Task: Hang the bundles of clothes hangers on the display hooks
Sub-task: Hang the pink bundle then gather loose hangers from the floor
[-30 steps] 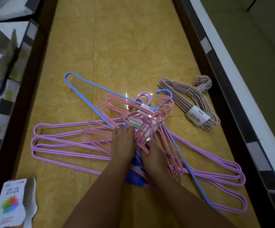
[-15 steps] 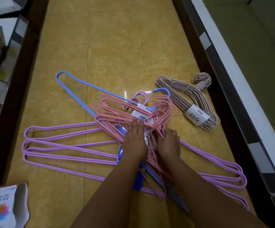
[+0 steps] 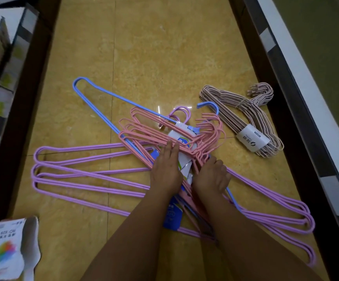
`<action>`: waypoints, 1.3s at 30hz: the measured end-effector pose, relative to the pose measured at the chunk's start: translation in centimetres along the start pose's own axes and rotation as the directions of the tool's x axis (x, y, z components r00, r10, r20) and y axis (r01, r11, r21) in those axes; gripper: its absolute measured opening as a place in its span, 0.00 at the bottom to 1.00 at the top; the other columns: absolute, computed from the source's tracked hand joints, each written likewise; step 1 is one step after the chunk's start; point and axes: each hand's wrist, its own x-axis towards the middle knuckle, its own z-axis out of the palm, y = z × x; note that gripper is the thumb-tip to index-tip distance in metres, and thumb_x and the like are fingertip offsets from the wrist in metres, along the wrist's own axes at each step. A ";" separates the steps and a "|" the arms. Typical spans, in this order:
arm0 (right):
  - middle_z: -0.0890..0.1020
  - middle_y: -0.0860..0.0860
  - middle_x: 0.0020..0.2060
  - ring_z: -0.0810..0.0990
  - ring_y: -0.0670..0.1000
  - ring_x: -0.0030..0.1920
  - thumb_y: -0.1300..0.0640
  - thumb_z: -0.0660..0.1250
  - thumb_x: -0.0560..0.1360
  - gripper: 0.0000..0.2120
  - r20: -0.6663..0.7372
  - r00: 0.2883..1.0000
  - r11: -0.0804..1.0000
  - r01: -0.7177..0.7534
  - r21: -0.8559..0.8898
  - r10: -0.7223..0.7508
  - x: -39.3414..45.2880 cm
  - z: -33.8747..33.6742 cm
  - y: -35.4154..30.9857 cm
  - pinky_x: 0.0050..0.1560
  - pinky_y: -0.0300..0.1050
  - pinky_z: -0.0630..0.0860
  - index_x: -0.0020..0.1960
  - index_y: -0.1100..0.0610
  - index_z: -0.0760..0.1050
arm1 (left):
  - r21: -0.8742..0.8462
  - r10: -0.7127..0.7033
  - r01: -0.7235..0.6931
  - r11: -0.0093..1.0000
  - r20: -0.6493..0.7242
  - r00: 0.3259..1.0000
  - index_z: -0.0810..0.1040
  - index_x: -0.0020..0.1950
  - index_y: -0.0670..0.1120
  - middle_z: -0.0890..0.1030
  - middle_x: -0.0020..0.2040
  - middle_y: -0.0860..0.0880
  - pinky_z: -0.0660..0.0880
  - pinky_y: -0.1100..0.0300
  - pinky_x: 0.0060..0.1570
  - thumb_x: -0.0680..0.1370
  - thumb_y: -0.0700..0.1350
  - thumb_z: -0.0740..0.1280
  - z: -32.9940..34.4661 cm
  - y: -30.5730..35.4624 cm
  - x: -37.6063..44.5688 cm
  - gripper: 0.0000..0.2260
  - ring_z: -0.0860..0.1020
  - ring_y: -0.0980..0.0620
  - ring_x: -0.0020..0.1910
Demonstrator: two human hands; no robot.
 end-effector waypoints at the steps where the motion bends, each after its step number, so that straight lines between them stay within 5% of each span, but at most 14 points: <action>1: 0.73 0.56 0.63 0.71 0.57 0.65 0.52 0.69 0.73 0.26 0.012 1.000 1.000 -0.018 0.014 0.018 0.1 -0.1 0.1 0.63 0.51 0.64 0.67 0.57 0.64 | 0.055 0.012 -0.011 0.998 -0.021 1.000 0.50 0.78 0.48 0.48 0.79 0.48 0.55 0.53 0.71 0.78 0.38 0.57 0.1 -0.1 -0.2 0.30 0.50 0.49 0.77; 6: 0.72 0.58 0.65 0.69 0.59 0.66 0.51 0.66 0.75 0.23 0.099 0.994 0.995 -0.050 0.084 0.042 0.4 -0.6 0.3 0.65 0.51 0.65 0.67 0.58 0.67 | 0.152 -0.035 0.048 0.987 -0.086 0.996 0.52 0.78 0.49 0.51 0.78 0.49 0.52 0.53 0.71 0.78 0.41 0.57 0.1 -0.5 -1.0 0.29 0.54 0.47 0.75; 11: 0.77 0.59 0.61 0.75 0.62 0.61 0.54 0.62 0.77 0.20 0.177 0.984 0.915 -0.038 0.403 -0.037 -0.1 -1.3 0.9 0.55 0.51 0.71 0.67 0.56 0.67 | 0.187 -0.071 0.096 0.978 -0.135 0.988 0.55 0.77 0.51 0.56 0.77 0.48 0.56 0.52 0.70 0.77 0.43 0.60 -0.8 0.0 -1.3 0.29 0.58 0.45 0.73; 18: 0.81 0.53 0.54 0.79 0.58 0.55 0.49 0.63 0.76 0.16 -0.003 0.994 0.963 0.110 0.246 -0.113 -2.6 -6.7 1.4 0.49 0.47 0.73 0.63 0.50 0.71 | 0.194 -0.196 0.226 0.955 -0.163 0.967 0.42 0.78 0.49 0.46 0.79 0.46 0.45 0.49 0.74 0.77 0.50 0.64 -5.4 2.9 -2.4 0.39 0.46 0.45 0.77; 24: 0.79 0.53 0.53 0.78 0.58 0.54 0.48 0.58 0.75 0.17 -0.035 0.930 0.929 0.367 0.051 -0.366 -7.1 -17.2 1.5 0.48 0.47 0.70 0.62 0.51 0.70 | 0.245 -0.191 0.202 0.948 -0.068 0.979 0.38 0.78 0.51 0.42 0.79 0.45 0.46 0.47 0.74 0.75 0.56 0.67 -12.0 7.5 -5.7 0.44 0.43 0.43 0.77; 28: 0.79 0.55 0.49 0.77 0.60 0.53 0.45 0.52 0.66 0.25 -0.024 0.864 0.859 0.503 0.095 -0.503 -11.0 -24.6 1.4 0.45 0.49 0.67 0.56 0.54 0.74 | 0.213 -0.167 0.173 0.962 -0.047 0.985 0.53 0.77 0.53 0.56 0.77 0.46 0.47 0.47 0.73 0.74 0.56 0.67 -17.8 10.6 -9.0 0.35 0.52 0.46 0.76; 31: 0.80 0.56 0.49 0.76 0.61 0.53 0.47 0.57 0.69 0.18 0.007 0.844 0.839 0.533 0.108 -0.536 -13.9 -29.7 0.3 0.43 0.48 0.64 0.53 0.56 0.74 | 0.218 -0.125 0.148 0.965 -0.119 0.985 0.70 0.63 0.52 0.75 0.60 0.49 0.66 0.53 0.59 0.75 0.52 0.65 -23.3 12.5 -11.9 0.18 0.71 0.46 0.62; 33: 0.80 0.55 0.47 0.76 0.60 0.52 0.56 0.65 0.70 0.11 -0.014 0.812 0.811 0.584 0.040 -0.584 -16.0 -33.1 -0.9 0.47 0.49 0.66 0.52 0.55 0.74 | 0.193 -0.135 0.160 0.968 -0.137 0.981 0.74 0.58 0.51 0.78 0.53 0.48 0.68 0.53 0.49 0.75 0.48 0.63 -27.4 14.0 -14.2 0.11 0.74 0.44 0.56; 39: 0.80 0.53 0.34 0.80 0.57 0.36 0.65 0.77 0.50 0.21 -0.113 0.699 0.704 0.675 -0.220 -0.706 -21.9 -42.0 -4.8 0.40 0.46 0.77 0.42 0.57 0.80 | 0.083 -0.172 0.192 0.978 -0.208 0.963 0.74 0.58 0.50 0.78 0.54 0.47 0.68 0.53 0.47 0.78 0.42 0.57 -37.4 17.4 -20.8 0.12 0.75 0.43 0.56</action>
